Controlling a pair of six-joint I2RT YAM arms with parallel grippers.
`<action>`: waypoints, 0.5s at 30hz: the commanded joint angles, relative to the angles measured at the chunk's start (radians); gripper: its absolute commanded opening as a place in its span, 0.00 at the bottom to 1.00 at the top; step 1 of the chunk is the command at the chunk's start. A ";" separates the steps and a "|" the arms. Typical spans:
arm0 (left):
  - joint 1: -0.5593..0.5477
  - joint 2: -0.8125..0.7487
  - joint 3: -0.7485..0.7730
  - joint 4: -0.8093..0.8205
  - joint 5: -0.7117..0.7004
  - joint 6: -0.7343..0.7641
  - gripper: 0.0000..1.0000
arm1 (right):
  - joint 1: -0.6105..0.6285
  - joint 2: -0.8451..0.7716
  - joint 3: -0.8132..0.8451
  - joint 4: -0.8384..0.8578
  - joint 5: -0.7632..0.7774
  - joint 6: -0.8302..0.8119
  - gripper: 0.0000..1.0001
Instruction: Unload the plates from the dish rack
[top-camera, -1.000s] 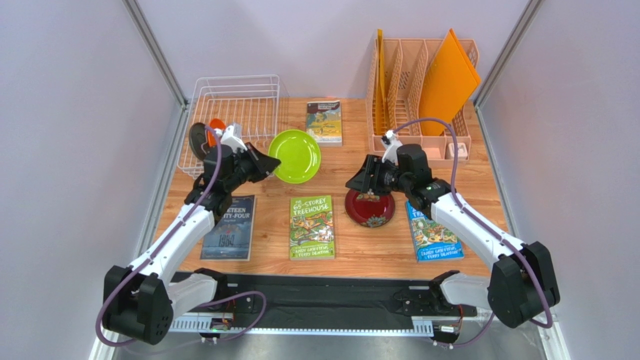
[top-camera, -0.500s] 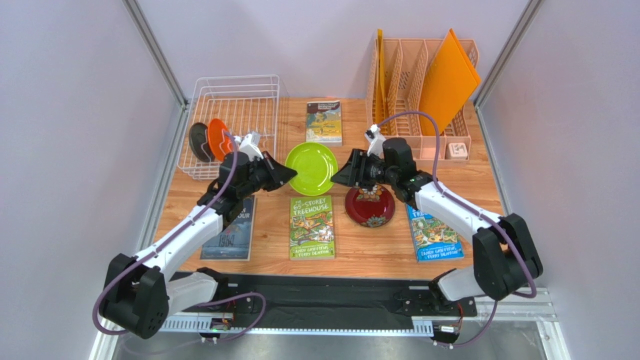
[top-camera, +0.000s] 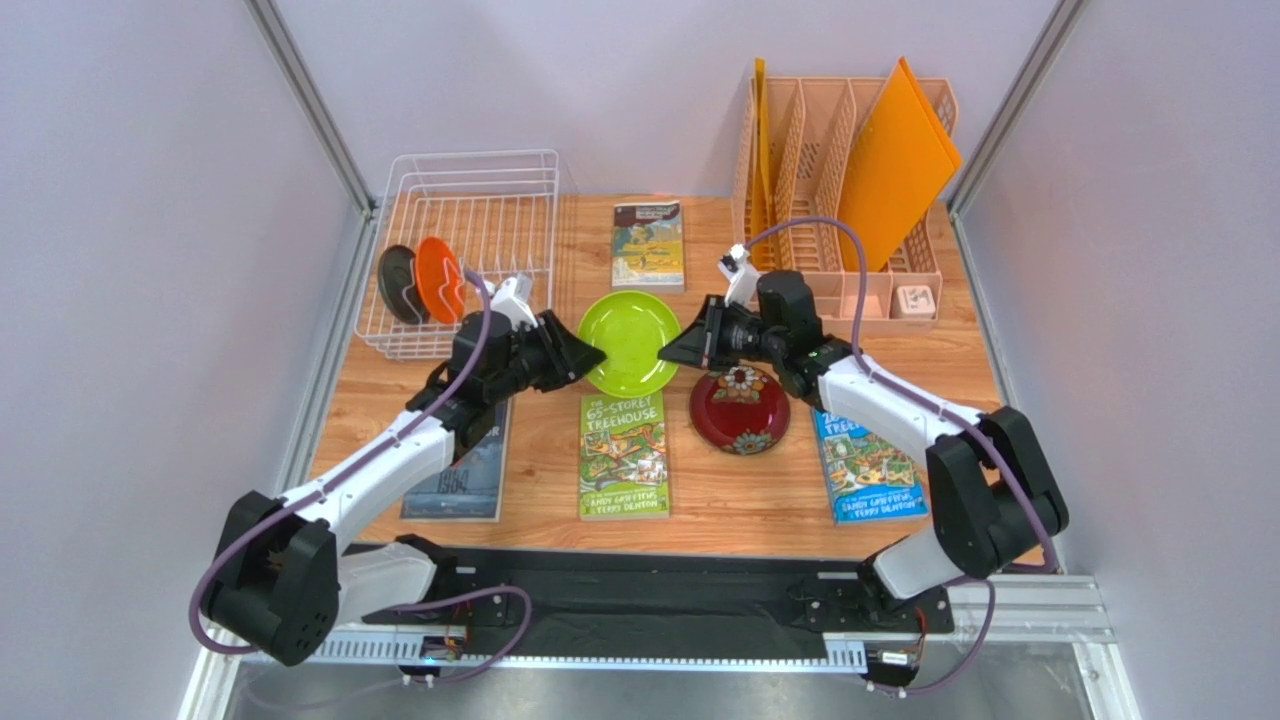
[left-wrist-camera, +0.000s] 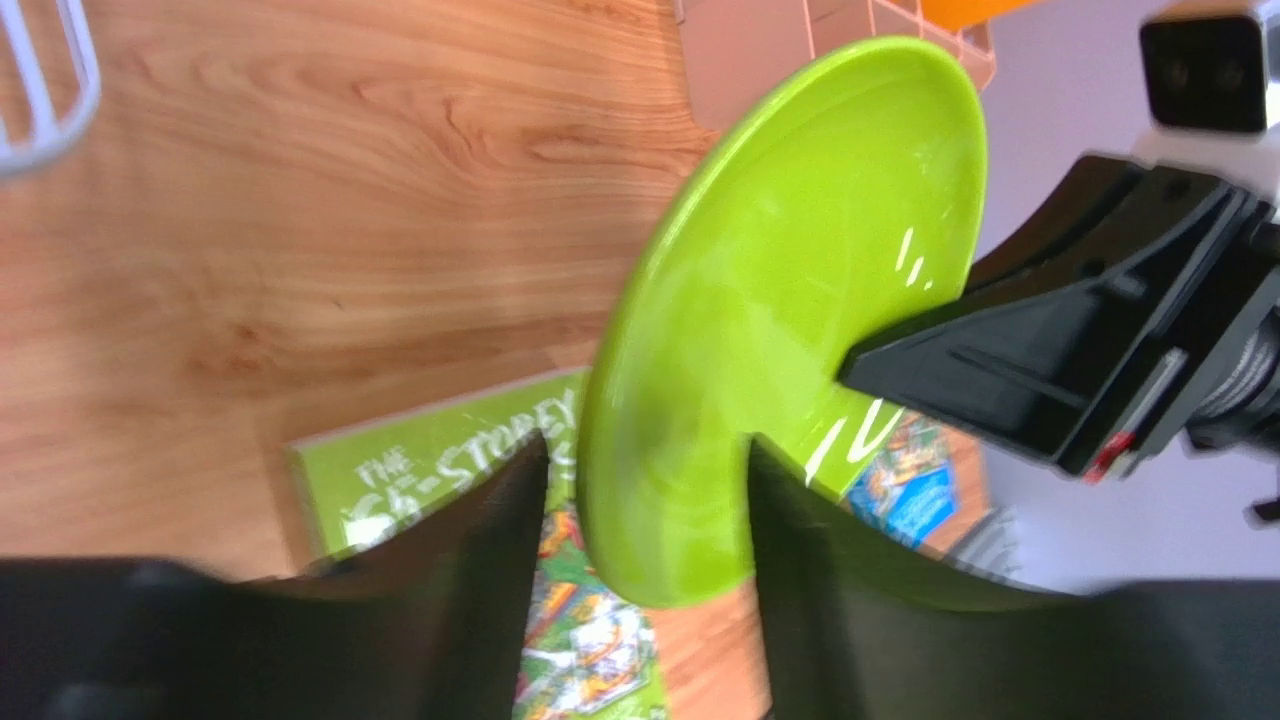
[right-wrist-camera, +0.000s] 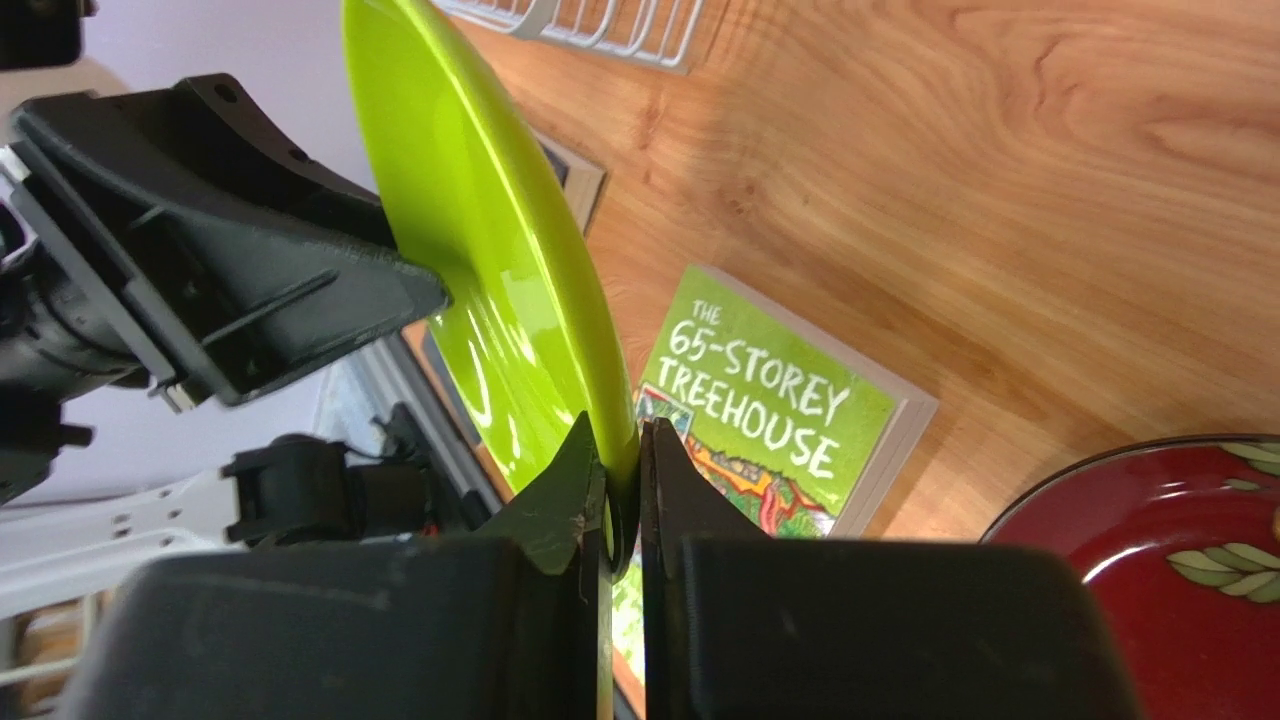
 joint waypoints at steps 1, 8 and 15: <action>-0.017 -0.027 0.036 -0.028 -0.029 0.052 0.75 | -0.003 -0.101 0.004 -0.081 0.175 -0.067 0.00; -0.017 -0.134 0.062 -0.134 -0.213 0.215 1.00 | -0.130 -0.276 -0.111 -0.235 0.245 -0.093 0.00; -0.017 -0.200 0.116 -0.252 -0.453 0.396 1.00 | -0.270 -0.377 -0.194 -0.339 0.225 -0.111 0.00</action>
